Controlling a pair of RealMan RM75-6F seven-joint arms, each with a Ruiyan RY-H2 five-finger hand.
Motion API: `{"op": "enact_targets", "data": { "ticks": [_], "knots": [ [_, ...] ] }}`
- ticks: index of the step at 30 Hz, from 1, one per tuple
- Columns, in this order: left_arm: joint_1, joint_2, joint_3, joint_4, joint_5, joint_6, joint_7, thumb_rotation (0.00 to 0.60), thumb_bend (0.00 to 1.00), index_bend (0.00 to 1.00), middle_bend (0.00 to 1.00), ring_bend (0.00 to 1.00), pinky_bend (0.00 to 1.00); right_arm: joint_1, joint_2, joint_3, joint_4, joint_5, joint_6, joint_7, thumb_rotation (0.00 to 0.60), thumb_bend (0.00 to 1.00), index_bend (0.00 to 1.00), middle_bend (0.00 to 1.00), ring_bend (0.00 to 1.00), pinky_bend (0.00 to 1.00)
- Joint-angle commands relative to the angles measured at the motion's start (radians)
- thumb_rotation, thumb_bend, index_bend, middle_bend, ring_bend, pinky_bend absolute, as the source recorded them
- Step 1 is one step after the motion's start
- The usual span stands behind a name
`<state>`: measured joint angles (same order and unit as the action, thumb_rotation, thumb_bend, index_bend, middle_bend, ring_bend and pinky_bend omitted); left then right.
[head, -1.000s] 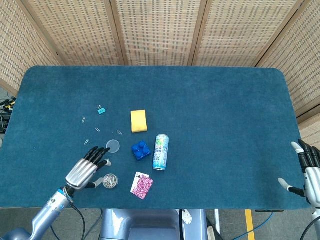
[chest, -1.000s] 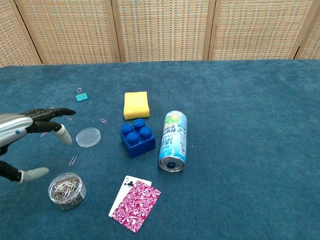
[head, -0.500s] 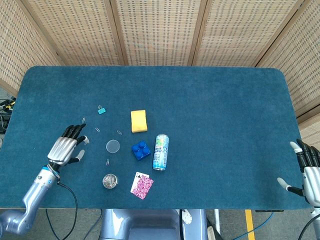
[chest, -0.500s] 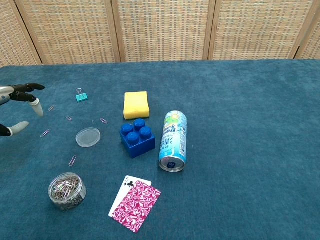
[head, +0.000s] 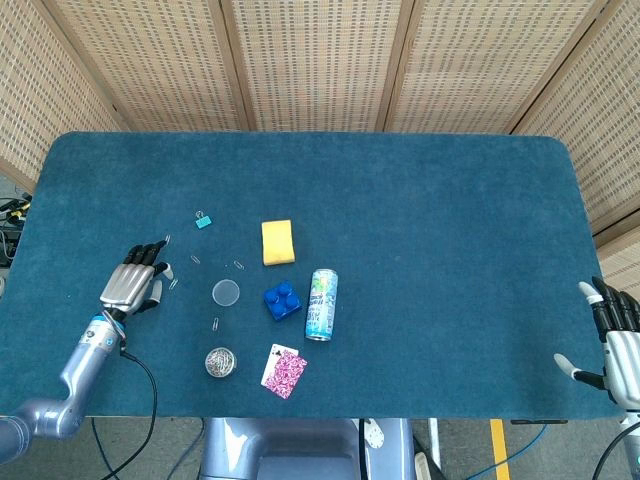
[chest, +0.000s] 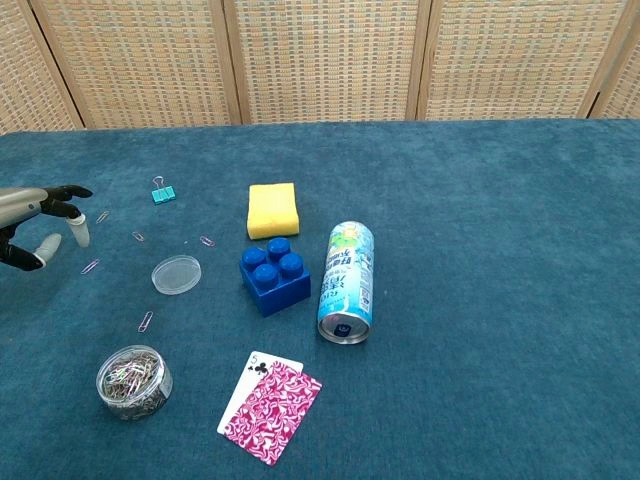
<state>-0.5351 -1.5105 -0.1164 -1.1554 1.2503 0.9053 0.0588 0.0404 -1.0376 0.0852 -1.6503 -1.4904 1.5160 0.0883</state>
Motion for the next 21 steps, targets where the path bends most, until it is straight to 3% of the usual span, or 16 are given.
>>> {"op": "enact_targets", "data": {
  "ticks": [1,21],
  "knots": [
    [-0.005,-0.007,-0.005,0.015,-0.012,-0.008,0.001,0.6,0.7,0.41,0.0,0.0,0.0,0.0,0.0,0.0,0.0,0.001,0.0,0.001,0.6,0.0,0.01,0.0,0.0,0.0],
    [-0.029,-0.084,-0.02,0.109,-0.11,-0.062,0.084,0.6,0.71,0.41,0.0,0.0,0.0,0.001,0.001,-0.001,0.003,0.002,-0.003,0.006,0.6,0.0,0.01,0.0,0.0,0.0]
  ]
}}
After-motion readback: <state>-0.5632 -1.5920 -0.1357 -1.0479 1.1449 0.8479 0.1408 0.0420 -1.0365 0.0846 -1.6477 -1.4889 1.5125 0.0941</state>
